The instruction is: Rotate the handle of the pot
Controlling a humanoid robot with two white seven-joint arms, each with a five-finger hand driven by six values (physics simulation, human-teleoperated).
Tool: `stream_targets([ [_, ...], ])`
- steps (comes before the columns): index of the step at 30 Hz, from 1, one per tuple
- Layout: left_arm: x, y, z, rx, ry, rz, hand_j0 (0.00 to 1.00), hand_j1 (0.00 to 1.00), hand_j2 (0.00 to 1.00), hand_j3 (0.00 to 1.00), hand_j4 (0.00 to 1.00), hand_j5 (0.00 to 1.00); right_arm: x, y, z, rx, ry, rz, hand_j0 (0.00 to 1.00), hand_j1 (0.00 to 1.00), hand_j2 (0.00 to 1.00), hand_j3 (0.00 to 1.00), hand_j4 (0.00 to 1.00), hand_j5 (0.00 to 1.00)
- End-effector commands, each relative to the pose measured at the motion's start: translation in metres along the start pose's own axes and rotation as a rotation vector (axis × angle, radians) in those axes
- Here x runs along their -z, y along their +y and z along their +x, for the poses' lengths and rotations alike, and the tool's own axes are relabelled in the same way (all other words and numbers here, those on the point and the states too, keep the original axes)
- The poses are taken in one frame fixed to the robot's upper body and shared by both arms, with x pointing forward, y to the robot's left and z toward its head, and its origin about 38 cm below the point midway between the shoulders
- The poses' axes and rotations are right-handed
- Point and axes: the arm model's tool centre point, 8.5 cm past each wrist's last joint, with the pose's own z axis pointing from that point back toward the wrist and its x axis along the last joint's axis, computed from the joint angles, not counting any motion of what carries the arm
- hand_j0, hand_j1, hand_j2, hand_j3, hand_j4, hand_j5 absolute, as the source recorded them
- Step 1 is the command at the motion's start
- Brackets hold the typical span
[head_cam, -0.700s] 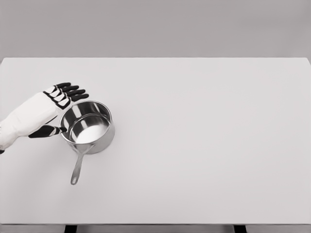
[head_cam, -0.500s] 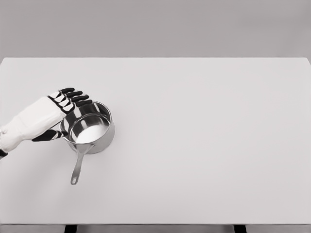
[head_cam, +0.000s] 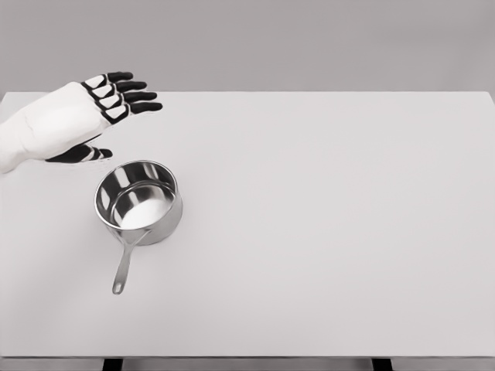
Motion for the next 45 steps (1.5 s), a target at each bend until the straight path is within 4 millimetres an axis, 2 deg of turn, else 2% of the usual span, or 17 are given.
stream_targets([
  [1,-0.004,-0.037,0.018,-0.145,-0.091,-0.184,1.0,1.0,1.0,1.0,1.0,1.0,0.0,0.0,0.0,-0.001,-0.001,0.0,1.0,1.0,1.0,1.0,1.0,1.0],
  [2,-0.002,-0.043,0.022,-0.175,-0.118,-0.213,1.0,1.0,1.0,1.0,1.0,1.0,0.0,0.0,0.0,-0.001,0.0,0.0,1.0,1.0,1.0,1.0,1.0,1.0],
  [4,-0.005,-0.038,0.022,-0.237,-0.128,-0.194,1.0,1.0,1.0,1.0,1.0,1.0,0.0,0.0,0.0,-0.001,0.0,0.0,1.0,1.0,1.0,1.0,1.0,1.0],
  [8,-0.002,-0.06,0.037,-0.359,-0.171,-0.211,1.0,1.0,1.0,1.0,1.0,1.0,0.0,0.0,0.0,-0.001,0.0,0.0,1.0,1.0,1.0,1.0,1.0,1.0],
  [10,-0.001,-0.072,0.045,-0.386,-0.187,-0.238,1.0,1.0,1.0,1.0,1.0,1.0,0.0,0.0,0.0,-0.001,-0.001,0.0,1.0,1.0,1.0,1.0,1.0,1.0],
  [14,-0.001,-0.082,0.053,-0.412,-0.205,-0.263,1.0,1.0,1.0,1.0,1.0,1.0,0.0,0.0,0.0,-0.001,0.0,0.0,1.0,1.0,1.0,1.0,1.0,1.0],
  [21,0.0,-0.093,0.06,-0.437,-0.22,-0.284,1.0,1.0,1.0,1.0,1.0,1.0,0.0,0.0,0.0,-0.001,0.0,0.0,1.0,1.0,1.0,1.0,1.0,1.0],
  [34,0.001,-0.102,0.067,-0.417,-0.234,-0.314,1.0,1.0,1.0,1.0,1.0,1.0,0.0,0.0,0.0,-0.001,0.0,0.0,1.0,1.0,1.0,1.0,1.0,1.0],
  [45,-0.007,-0.099,0.06,-0.401,-0.213,-0.335,1.0,1.0,1.0,1.0,1.0,1.0,0.0,0.0,0.0,-0.001,0.0,0.0,1.0,1.0,1.0,1.0,1.0,1.0],
])
